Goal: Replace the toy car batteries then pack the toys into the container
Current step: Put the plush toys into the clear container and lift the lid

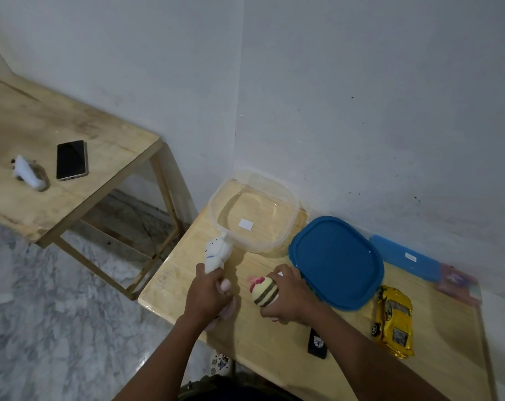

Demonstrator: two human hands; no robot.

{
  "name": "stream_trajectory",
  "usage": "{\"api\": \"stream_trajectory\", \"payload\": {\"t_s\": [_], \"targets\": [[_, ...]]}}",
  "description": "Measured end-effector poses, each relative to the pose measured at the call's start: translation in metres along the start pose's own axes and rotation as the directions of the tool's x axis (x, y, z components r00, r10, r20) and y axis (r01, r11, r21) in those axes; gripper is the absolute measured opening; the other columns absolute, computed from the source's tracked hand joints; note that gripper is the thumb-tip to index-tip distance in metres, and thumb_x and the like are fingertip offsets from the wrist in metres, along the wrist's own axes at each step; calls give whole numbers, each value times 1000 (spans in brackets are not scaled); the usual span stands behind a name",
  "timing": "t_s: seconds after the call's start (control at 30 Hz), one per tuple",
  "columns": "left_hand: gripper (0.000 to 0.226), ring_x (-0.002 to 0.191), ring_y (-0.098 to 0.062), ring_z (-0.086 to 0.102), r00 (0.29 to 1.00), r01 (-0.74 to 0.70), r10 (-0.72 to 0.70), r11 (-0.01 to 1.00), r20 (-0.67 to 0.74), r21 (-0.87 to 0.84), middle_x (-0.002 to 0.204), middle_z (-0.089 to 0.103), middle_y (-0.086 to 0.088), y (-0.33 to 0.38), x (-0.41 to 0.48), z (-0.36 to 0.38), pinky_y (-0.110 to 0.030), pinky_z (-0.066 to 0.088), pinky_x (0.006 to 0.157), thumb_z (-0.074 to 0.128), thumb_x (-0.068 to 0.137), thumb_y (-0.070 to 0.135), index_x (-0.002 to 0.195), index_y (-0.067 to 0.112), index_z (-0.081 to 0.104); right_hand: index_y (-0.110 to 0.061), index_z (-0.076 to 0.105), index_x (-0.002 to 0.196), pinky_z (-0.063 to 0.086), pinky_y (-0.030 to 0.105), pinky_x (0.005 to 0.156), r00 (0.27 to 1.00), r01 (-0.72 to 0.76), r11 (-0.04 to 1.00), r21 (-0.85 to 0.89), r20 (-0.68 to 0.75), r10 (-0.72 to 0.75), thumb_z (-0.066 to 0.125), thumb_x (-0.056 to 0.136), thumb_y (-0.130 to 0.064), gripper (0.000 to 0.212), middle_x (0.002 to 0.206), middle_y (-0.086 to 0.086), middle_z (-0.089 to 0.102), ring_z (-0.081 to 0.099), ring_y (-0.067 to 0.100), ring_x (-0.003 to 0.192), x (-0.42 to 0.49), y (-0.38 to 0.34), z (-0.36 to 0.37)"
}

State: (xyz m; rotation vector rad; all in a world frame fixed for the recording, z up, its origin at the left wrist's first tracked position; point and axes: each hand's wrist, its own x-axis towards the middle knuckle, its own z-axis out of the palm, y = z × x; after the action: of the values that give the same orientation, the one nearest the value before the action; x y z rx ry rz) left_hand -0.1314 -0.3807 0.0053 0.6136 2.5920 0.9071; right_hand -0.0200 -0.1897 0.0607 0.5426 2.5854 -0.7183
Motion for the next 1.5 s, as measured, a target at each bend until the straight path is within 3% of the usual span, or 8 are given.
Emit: {"api": "stream_trajectory", "payload": {"t_s": [0.27, 0.5, 0.73, 1.0, 1.17, 1.3, 1.4, 1.5], "targets": [[26, 67, -5, 49, 989, 26, -45, 990, -141, -135, 87, 52, -4, -3, -13, -19, -18, 33, 52, 60, 64, 48, 71, 26, 47, -20, 59, 96, 57, 37, 68, 999, 14, 816, 578, -35, 8, 87, 58, -32, 48, 100, 3, 61, 63, 19, 88, 4, -9, -33], [33, 72, 2, 46, 952, -106, 14, 952, -305, -288, 89, 42, -4, 53, 7, -61, -12, 31, 55, 74, 70, 21, 66, 21, 41, -13, 63, 110, 52, 20, 65, 998, 46, 598, 800, -68, 15, 80, 77, -24, 38, 95, 2, 72, 69, 12, 86, 2, -22, -80], [38, 58, -11, 43, 977, -185, 130, 907, -167, -378, 66, 45, -8, 97, 82, -91, -20, 36, 50, 72, 67, 20, 71, -6, 45, -21, 68, 92, 52, 19, 67, 978, 116, 528, 841, -190, 87, 75, 83, -24, 12, 83, -7, 73, 68, 6, 77, 31, -43, -124], [45, 71, -26, 60, 997, 15, 15, 913, 71, -408, 77, 63, -14, 114, 150, -81, -39, 51, 66, 71, 63, 41, 79, 3, 55, -21, 70, 103, 56, 38, 88, 940, 63, 325, 943, -165, 298, 76, 67, -49, 46, 96, 1, 75, 70, 19, 93, 89, -52, -149], [57, 105, -28, 51, 946, 76, -34, 990, 322, -117, 104, 55, -12, 104, 176, -61, -33, 44, 79, 57, 67, 64, 102, 18, 58, -26, 67, 104, 56, 31, 82, 925, -91, 462, 882, -97, 368, 77, 63, -54, 50, 102, -2, 71, 66, 13, 93, 122, -49, -139], [69, 146, -39, 12, 900, -49, -92, 950, 427, 309, 159, 18, -17, 93, 189, -48, -52, 24, 115, 30, 88, 64, 146, 28, 38, -29, 59, 119, 56, 38, 84, 890, -270, 665, 697, -82, 448, 70, 41, -80, 94, 113, -2, 65, 64, 17, 97, 151, -46, -122], [53, 134, -35, 43, 913, -117, 22, 971, 408, 210, 148, 45, -17, 93, 186, -58, -46, 39, 106, 35, 91, 40, 138, 19, 48, -27, 48, 129, 51, 40, 88, 885, -333, 813, 477, -139, 444, 60, 59, -78, 87, 122, 0, 54, 59, 24, 107, 148, -56, -120], [45, 109, -33, 59, 977, -184, 182, 983, 110, 14, 118, 65, -16, 89, 179, -68, -40, 49, 89, 39, 86, 25, 120, 7, 61, -29, 38, 139, 49, 39, 87, 880, -327, 906, 270, -261, 396, 57, 81, -64, 69, 132, 2, 45, 53, 26, 116, 148, -57, -114]]}}
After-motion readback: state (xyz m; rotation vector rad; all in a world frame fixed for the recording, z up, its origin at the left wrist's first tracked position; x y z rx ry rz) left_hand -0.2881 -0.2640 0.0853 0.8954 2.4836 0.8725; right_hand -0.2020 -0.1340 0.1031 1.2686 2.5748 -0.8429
